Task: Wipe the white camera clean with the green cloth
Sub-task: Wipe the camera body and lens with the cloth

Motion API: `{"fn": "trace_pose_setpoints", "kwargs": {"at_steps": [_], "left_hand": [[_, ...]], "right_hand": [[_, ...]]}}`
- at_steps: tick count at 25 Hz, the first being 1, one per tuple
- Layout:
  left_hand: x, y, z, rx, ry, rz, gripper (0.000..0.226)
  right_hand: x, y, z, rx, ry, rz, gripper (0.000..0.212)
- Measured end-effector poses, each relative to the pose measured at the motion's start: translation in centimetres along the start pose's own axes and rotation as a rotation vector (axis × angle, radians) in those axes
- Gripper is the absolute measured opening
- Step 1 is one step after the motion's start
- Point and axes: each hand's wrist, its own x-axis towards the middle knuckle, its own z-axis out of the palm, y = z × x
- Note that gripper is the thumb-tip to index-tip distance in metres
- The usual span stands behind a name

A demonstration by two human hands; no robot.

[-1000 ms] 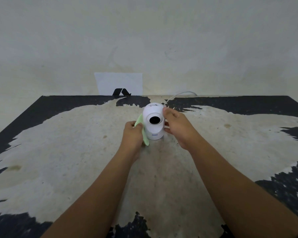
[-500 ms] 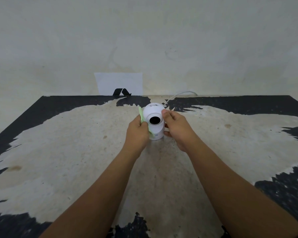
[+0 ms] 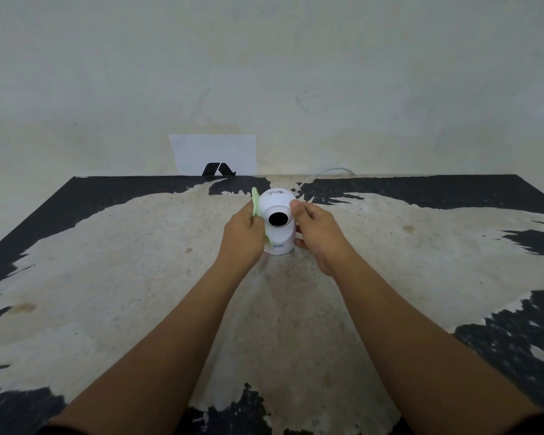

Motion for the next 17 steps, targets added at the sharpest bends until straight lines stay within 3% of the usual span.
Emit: {"fn": "trace_pose_setpoints", "kwargs": {"at_steps": [5,12,17], "left_hand": [[-1.2,-1.5,0.0,0.141,-0.094,-0.095,0.022],[-0.7,0.6,-0.9,-0.012,-0.014,0.079,0.038],[-1.4,-1.5,0.6,0.127,-0.063,-0.084,0.026]], "right_hand": [[0.1,0.1,0.0,0.007,0.0,0.008,0.039],[-0.2,0.0,0.0,0.043,0.002,-0.006,0.035],[-0.2,-0.2,0.0,0.021,0.005,-0.015,0.035]]}}
